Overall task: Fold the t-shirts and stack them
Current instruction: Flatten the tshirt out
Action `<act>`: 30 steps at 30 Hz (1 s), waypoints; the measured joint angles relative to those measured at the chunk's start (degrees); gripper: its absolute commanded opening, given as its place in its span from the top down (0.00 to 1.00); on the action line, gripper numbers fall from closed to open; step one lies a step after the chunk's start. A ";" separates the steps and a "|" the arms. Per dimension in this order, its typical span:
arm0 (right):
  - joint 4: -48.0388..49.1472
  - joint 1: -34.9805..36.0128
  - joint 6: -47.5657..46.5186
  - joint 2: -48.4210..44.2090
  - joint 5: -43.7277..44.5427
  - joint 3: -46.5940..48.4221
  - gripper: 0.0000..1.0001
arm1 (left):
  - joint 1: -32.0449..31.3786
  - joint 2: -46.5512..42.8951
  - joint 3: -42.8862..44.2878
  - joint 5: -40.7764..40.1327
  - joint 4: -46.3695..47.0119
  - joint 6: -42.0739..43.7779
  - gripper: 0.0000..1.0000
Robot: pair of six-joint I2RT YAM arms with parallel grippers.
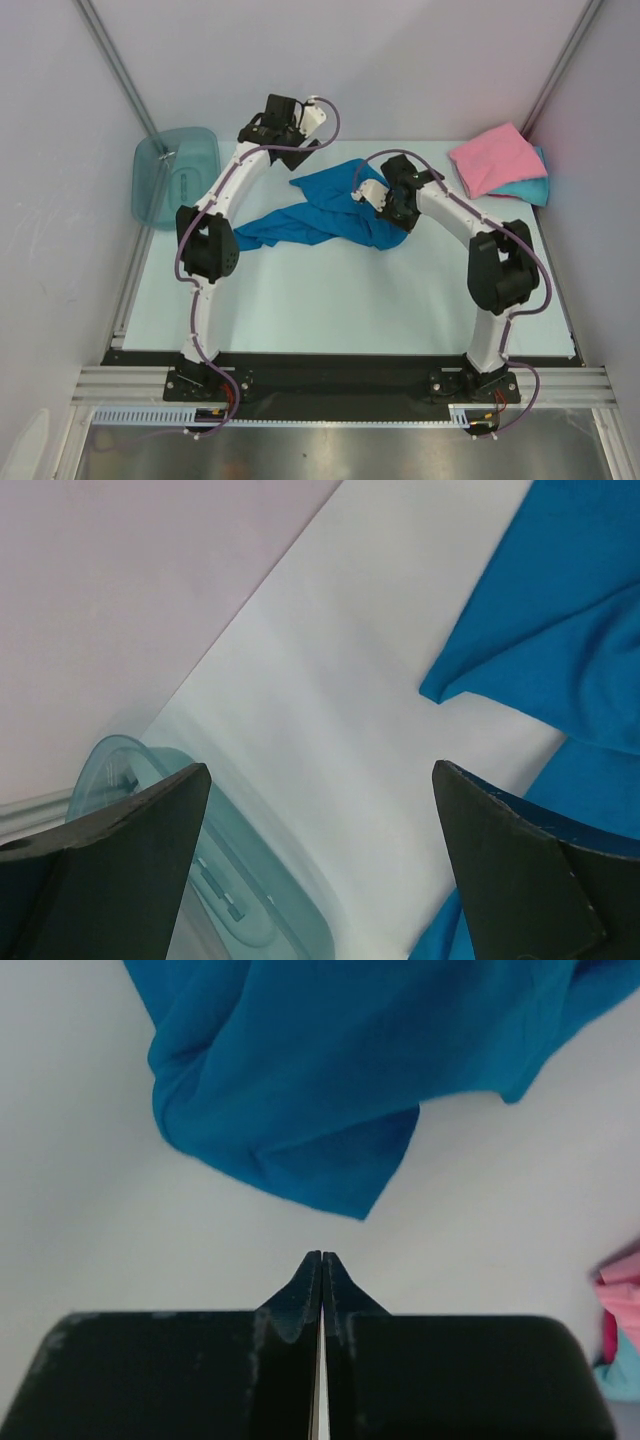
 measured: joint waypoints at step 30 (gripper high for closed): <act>4.31 0.85 3.91 14.71 -0.09 7.61 1.00 | 1.99 -0.02 -2.67 -5.20 3.50 -3.52 0.00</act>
